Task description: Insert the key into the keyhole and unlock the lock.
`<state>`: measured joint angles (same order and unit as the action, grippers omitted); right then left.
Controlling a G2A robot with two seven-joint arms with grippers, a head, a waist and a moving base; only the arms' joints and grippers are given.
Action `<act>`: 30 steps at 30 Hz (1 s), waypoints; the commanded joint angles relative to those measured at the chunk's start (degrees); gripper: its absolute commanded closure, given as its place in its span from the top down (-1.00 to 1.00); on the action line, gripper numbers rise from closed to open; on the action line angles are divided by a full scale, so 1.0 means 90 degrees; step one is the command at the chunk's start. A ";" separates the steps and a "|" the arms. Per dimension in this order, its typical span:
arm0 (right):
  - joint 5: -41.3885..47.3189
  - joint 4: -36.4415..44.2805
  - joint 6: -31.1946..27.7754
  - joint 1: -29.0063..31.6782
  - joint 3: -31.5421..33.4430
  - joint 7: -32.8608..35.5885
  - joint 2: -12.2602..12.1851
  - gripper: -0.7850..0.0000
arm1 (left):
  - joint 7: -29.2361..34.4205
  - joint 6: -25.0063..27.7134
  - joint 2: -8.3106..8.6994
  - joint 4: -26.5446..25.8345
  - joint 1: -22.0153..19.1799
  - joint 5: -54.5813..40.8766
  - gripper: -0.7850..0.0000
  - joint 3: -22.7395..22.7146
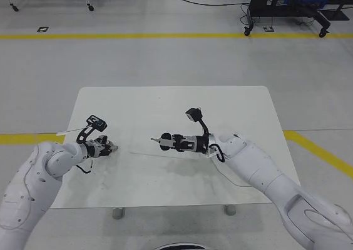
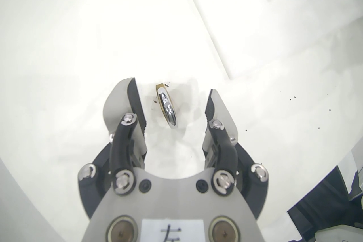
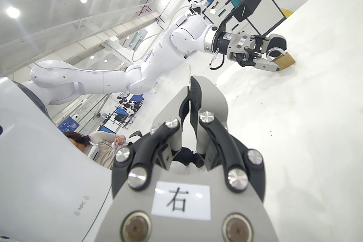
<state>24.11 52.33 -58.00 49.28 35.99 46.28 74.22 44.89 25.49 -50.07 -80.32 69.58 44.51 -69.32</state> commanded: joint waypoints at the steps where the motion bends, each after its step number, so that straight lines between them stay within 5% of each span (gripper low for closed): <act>1: 0.0000 0.0000 0.0000 0.0000 0.0000 0.0000 0.0000 -1.00 | 0.0030 -0.0008 0.0012 -0.0074 0.0050 0.0042 -1.00 -0.0034; 11: 0.0000 0.0000 0.0000 0.0000 0.0000 0.0000 0.0000 -1.00 | 0.0240 -0.0319 0.0062 -0.0444 0.0248 0.0353 -1.00 -0.0222; 22: 0.0000 0.0000 0.0000 0.0000 0.0000 0.0000 0.0000 -1.00 | 0.0017 -0.0273 -0.0047 -0.0394 -0.0094 -0.0265 -1.00 -0.0071; 27: 0.0000 0.0000 0.0000 0.0000 0.0000 0.0000 0.0000 -1.00 | 0.0297 0.0350 -0.0079 -0.0329 -0.0169 -0.1313 -1.00 -0.0014; 30: 0.0000 0.0000 0.0000 0.0000 0.0000 0.0000 0.0000 -1.00 | 0.1068 0.0943 -0.0130 0.0298 -0.0506 -0.2956 -1.00 0.0110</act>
<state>24.11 52.33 -58.00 49.28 35.99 46.28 74.22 51.67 32.27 -51.10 -80.06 66.25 24.27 -68.78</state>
